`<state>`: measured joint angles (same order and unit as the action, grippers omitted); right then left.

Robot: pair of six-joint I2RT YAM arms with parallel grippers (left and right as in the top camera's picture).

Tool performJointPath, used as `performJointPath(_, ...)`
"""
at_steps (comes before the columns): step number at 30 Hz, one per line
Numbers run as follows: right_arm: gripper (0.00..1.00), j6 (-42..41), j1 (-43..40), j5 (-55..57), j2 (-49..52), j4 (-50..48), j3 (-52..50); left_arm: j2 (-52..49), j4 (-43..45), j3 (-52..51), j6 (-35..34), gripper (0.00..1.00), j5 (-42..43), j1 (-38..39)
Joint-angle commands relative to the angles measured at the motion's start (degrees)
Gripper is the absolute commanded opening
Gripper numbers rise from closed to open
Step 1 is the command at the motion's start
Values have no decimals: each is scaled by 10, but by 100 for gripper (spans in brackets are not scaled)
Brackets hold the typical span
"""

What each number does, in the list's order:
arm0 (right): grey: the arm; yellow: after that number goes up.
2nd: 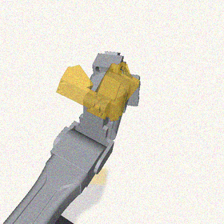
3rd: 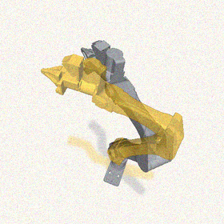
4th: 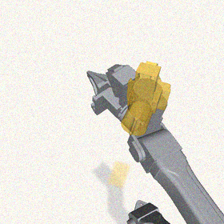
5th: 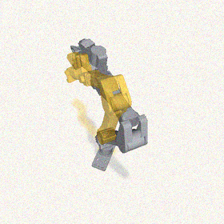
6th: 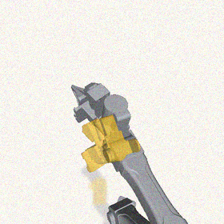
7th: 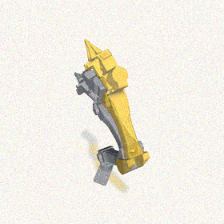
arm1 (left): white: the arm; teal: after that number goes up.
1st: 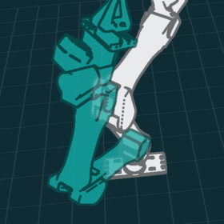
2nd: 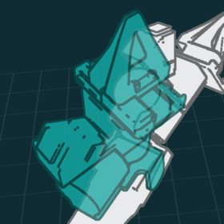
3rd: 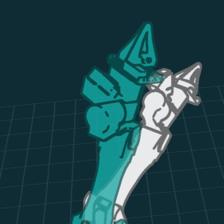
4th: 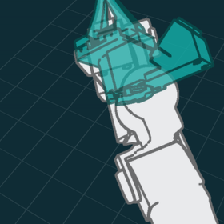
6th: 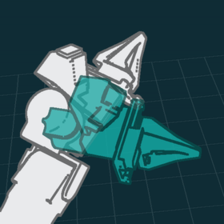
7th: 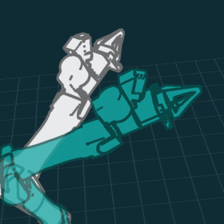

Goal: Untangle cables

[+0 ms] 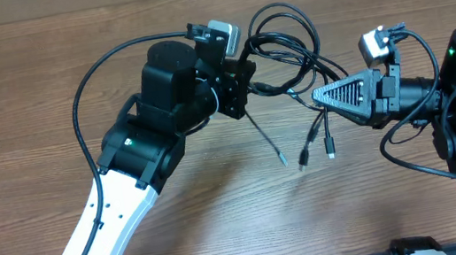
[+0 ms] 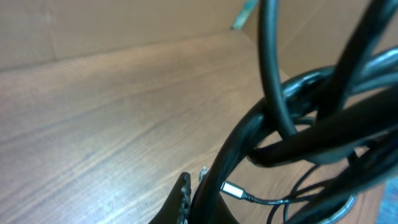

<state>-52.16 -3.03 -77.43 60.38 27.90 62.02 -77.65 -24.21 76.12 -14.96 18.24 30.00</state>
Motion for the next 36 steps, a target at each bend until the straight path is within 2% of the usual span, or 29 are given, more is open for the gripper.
performJointPath(1,4,52,-2,-42,-9,6,2,0,29,2,8,4,-38,-4)
performJointPath(4,4,104,-2,27,-9,75,2,0,59,2,10,4,8,-4)
performJointPath(7,9,118,-2,184,-9,183,2,0,72,2,44,4,42,-4)
performJointPath(9,30,118,-2,260,-9,224,2,0,77,2,53,4,66,-4)
performJointPath(10,65,118,-2,302,-9,243,2,0,79,2,68,4,91,-4)
performJointPath(11,76,118,-2,309,-9,243,2,0,79,2,74,4,100,-4)
performJointPath(12,95,118,-2,313,-9,243,2,0,80,2,75,4,99,-4)
performJointPath(13,100,118,-2,313,-9,242,2,0,81,2,75,4,99,-4)
performJointPath(18,100,106,-2,247,-9,223,2,0,84,2,75,4,120,-3)
performJointPath(21,100,32,-2,231,-9,212,2,0,108,2,68,4,186,-3)
performJointPath(25,100,-32,-2,226,-9,189,2,0,159,2,19,4,239,-2)
performJointPath(33,95,-96,-2,207,-9,106,2,0,204,2,-21,4,247,37)
performJointPath(35,88,-110,-2,207,-9,95,2,0,212,2,-25,4,237,52)
performJointPath(36,77,-111,-2,208,-9,94,2,0,214,2,-29,4,230,59)
